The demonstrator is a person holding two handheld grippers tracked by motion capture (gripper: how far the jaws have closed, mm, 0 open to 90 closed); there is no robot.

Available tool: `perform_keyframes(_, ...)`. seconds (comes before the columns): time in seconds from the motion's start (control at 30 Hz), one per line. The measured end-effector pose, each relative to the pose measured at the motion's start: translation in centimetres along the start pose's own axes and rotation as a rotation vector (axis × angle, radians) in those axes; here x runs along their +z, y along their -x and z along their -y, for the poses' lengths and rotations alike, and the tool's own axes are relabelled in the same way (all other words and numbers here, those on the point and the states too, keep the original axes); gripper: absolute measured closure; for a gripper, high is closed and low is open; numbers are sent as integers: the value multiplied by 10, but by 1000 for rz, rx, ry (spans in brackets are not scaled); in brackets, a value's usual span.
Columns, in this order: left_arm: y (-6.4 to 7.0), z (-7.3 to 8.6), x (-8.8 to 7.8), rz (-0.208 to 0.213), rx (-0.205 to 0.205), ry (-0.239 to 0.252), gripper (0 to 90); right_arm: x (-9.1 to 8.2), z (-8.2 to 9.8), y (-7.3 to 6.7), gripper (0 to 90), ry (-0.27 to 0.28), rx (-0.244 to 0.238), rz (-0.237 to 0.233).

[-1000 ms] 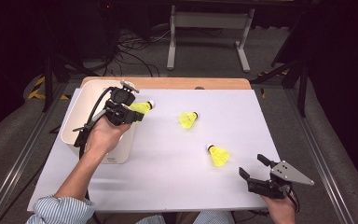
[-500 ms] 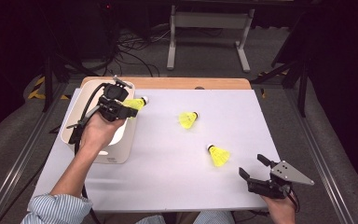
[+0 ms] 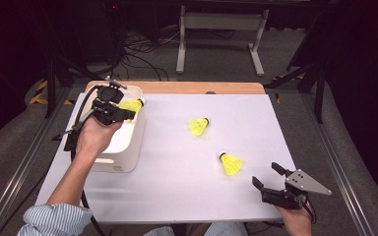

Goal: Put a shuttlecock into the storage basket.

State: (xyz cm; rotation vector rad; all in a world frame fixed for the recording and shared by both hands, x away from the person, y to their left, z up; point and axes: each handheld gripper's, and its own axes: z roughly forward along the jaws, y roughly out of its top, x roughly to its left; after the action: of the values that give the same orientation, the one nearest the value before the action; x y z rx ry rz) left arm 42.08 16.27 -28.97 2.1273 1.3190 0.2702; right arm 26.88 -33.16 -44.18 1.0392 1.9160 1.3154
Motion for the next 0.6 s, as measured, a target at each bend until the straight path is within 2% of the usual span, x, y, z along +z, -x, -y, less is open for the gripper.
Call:
perform_keyframes(0.3, -21, 9, -5, -34, -52, 3, 898, 0, 0, 0, 145, -2, 1, 0)
perform_keyframes(0.6, -36, 17, 2, -57, -73, -9, 897, 0, 0, 0, 144, -3, 1, 2)
